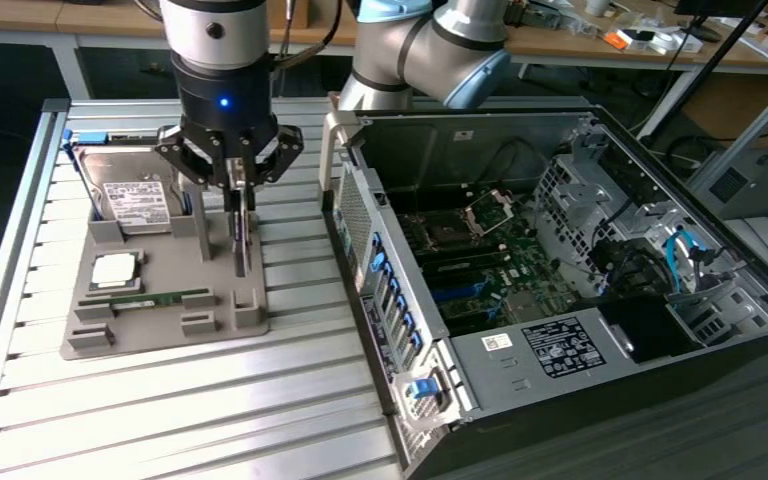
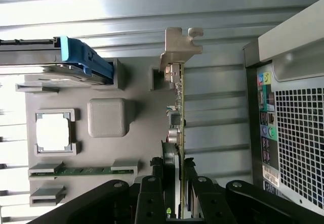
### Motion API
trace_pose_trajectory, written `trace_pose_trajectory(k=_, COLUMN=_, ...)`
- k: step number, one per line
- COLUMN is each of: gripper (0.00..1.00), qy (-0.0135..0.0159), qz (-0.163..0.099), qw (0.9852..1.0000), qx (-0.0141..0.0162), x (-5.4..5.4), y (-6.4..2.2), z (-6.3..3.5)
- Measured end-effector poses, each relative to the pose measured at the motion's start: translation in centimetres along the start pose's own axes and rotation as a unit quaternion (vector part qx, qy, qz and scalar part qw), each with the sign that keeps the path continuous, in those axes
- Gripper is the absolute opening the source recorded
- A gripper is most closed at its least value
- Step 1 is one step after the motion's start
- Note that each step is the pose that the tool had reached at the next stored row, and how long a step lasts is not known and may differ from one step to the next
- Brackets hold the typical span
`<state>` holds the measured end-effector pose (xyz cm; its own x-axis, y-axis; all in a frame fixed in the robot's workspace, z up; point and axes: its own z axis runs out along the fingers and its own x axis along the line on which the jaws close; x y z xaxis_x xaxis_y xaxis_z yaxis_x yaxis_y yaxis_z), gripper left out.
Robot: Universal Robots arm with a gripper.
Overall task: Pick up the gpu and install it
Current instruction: 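Pick up the gpu and move the gpu toward the slot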
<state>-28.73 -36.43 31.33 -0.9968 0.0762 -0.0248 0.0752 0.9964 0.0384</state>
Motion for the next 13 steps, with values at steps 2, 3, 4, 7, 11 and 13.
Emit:
trace_pose_trajectory(k=2, gripper=0.27, qy=-0.0001, qz=0.000, qw=1.0000, qx=0.0000, x=0.0, y=0.02, z=-0.53)
trace_pose_trajectory(k=3, gripper=0.27, qy=0.0000, qz=0.000, qw=1.0000, qx=0.0000, x=0.0, y=0.03, z=-0.88)
trace_pose_trajectory(k=4, gripper=0.27, qy=0.0000, qz=0.000, qw=1.0000, qx=0.0000, x=0.0, y=0.04, z=-1.08)
trace_pose_trajectory(k=7, gripper=0.27, qy=-0.0001, qz=0.000, qw=1.0000, qx=0.0000, x=0.0, y=0.05, z=-1.43)
trace_pose_trajectory(k=11, gripper=0.27, qy=0.0000, qz=0.000, qw=1.0000, qx=0.0000, x=0.0, y=0.07, z=-1.86)
trace_pose_trajectory(k=13, gripper=0.27, qy=0.0000, qz=0.000, qw=1.0000, qx=0.0000, x=0.0, y=0.08, z=-1.97)
